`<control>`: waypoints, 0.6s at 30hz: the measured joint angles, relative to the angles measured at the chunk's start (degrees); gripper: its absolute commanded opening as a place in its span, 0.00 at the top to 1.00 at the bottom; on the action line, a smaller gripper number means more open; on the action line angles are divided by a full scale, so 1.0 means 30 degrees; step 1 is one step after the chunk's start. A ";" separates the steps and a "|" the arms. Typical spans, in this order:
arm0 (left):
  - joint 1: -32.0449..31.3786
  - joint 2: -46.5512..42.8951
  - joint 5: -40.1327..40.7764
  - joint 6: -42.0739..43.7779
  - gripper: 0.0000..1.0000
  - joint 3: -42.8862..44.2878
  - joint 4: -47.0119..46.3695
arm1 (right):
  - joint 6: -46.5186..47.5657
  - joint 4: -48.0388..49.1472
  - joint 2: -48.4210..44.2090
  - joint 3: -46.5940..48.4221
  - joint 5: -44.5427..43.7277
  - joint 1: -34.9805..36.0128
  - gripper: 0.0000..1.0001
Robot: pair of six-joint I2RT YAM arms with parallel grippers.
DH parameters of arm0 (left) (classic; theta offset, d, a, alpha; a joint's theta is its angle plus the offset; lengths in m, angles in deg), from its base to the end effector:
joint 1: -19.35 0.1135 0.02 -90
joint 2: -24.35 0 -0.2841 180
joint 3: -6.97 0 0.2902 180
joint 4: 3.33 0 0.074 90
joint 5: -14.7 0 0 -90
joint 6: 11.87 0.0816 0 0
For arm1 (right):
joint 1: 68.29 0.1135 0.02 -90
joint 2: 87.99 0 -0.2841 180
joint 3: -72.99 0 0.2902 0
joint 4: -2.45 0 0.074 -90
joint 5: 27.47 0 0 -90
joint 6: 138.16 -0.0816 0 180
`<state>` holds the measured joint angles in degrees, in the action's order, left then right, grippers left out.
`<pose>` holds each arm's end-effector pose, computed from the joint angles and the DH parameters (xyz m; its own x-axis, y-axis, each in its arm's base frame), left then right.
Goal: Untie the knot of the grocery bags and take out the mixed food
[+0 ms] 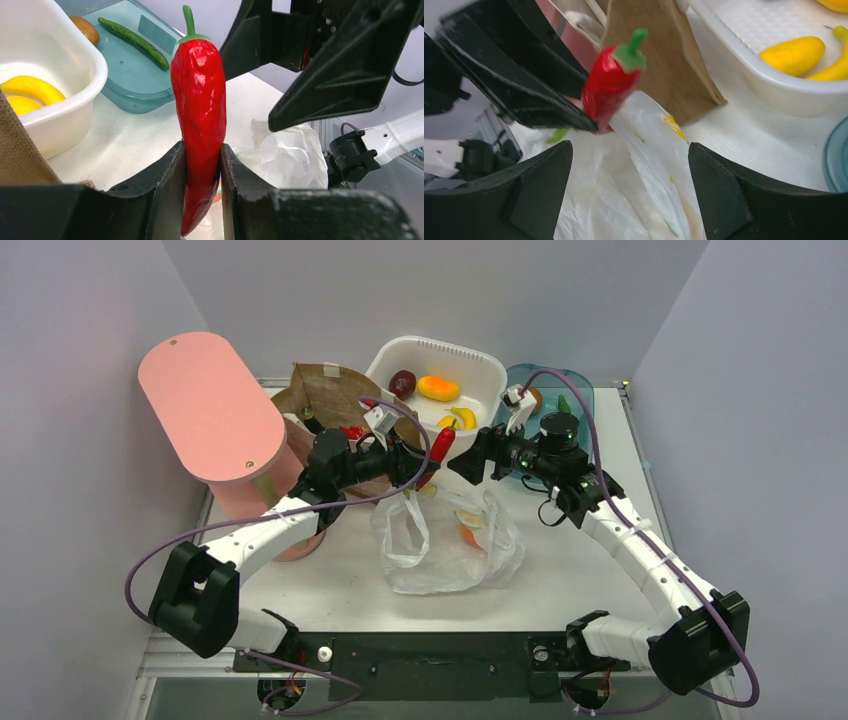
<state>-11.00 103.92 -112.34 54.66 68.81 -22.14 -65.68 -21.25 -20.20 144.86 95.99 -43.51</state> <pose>0.3066 -0.2365 0.3072 -0.3527 -0.1619 -0.9216 0.8532 0.3489 -0.3878 0.2861 0.1816 0.3495 -0.5379 0.0283 -0.8425 -0.6913 0.5571 0.4601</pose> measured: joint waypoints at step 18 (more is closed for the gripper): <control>-0.1610 -0.0058 0.0831 0.1821 0.62 0.0568 0.0831 | -0.6011 0.4539 0.1938 0.0525 0.1348 -0.0364 1.00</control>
<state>-15.83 103.74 -109.85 60.13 70.51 -19.65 -83.71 -7.63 -14.39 146.44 100.03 -44.60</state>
